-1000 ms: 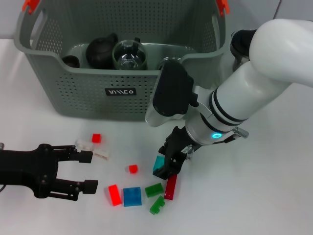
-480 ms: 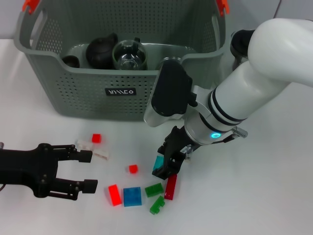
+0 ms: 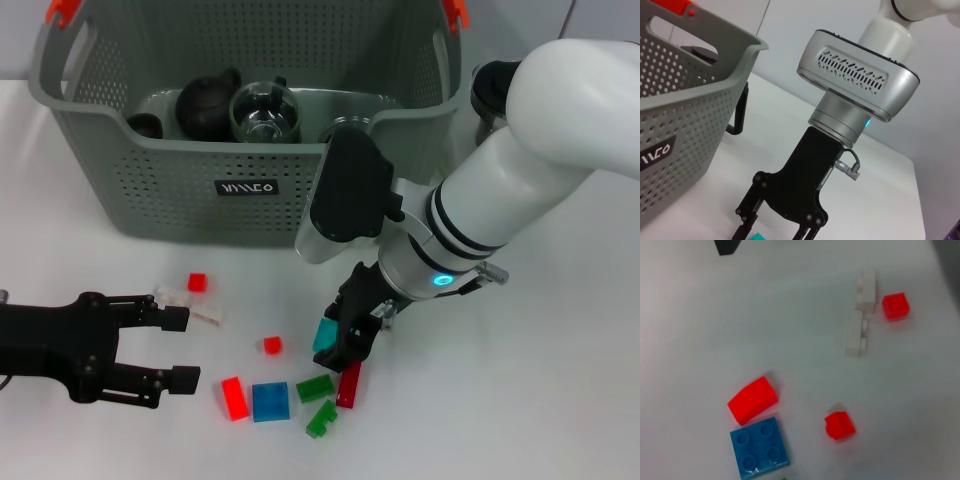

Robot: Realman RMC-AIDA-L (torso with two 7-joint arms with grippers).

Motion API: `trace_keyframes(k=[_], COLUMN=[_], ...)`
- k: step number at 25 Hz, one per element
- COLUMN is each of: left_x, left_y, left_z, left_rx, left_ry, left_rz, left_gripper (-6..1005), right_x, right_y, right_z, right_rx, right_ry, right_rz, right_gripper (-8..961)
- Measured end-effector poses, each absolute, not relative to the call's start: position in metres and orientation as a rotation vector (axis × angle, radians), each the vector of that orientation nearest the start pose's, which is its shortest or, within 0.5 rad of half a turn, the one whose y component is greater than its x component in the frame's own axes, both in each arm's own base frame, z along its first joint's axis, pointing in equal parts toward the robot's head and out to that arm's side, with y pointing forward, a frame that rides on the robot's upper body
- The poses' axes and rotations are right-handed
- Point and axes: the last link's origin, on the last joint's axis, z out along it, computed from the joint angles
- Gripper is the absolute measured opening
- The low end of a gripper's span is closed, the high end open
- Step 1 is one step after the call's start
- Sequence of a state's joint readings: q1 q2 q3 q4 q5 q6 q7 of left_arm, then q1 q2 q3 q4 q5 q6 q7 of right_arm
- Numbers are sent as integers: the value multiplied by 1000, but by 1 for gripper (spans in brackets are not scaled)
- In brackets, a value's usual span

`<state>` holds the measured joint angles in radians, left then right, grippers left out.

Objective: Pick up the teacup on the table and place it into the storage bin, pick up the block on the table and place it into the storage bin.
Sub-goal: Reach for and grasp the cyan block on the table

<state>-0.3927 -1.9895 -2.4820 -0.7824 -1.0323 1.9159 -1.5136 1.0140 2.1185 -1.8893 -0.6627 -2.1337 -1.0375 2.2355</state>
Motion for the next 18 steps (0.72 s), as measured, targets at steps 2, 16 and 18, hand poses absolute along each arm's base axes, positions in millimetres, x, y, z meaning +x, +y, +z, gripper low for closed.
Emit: trace_keyframes(k=[2,16,18], left_x=[-296,-297,-297], left_y=[265,264,264], left_z=[51,50,51], left_rx=[-2922,-2922,-2923], left_ry=[-813,-829,-828], left_rz=[-646,-655,-654], left_gripper=[878,877,877], right_x=[126,126,124], right_y=[359,359,359], right_z=[-148,-146,-145], right_rx=[-2994,-2994,-2997], right_ry=[289,296,291], right_rz=[-547,-565,-553], right_gripper=[539,418,418])
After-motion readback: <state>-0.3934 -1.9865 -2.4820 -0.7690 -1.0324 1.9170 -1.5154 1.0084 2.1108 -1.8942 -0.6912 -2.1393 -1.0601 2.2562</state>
